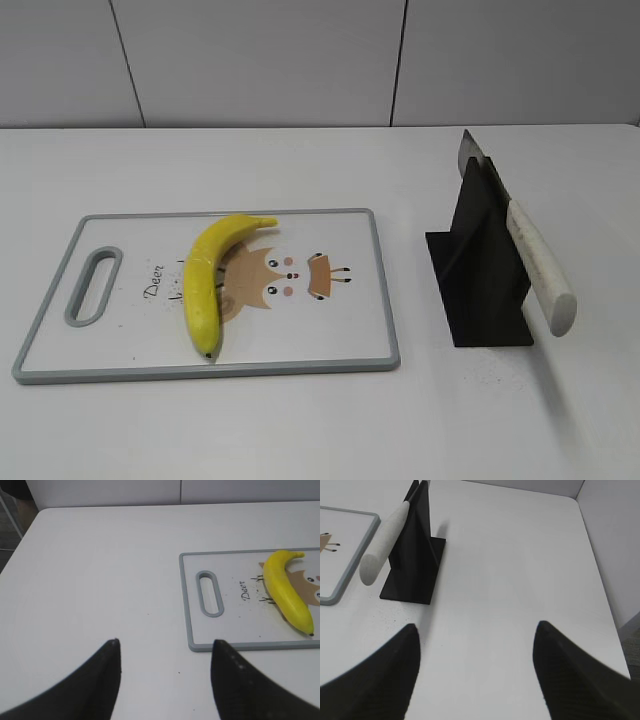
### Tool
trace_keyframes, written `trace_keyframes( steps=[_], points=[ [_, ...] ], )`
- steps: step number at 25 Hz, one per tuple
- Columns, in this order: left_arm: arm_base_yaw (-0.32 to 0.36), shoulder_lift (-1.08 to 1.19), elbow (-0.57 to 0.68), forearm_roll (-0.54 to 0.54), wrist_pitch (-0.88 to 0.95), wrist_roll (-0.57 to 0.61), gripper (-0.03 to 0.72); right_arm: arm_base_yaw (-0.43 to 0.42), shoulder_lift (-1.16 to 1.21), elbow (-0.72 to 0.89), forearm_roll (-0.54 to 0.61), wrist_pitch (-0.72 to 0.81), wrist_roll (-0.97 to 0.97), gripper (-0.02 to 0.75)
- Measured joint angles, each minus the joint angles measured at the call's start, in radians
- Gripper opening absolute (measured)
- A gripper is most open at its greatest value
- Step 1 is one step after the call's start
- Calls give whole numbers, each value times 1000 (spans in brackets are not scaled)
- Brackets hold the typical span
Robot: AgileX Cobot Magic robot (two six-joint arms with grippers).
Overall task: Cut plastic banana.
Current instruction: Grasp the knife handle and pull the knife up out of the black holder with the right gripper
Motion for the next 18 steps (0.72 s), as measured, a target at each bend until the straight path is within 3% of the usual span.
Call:
trace_keyframes(
  steps=[18],
  points=[
    [0,0,0,0,0,0,546,0,0,0,0,0,0,554]
  ],
)
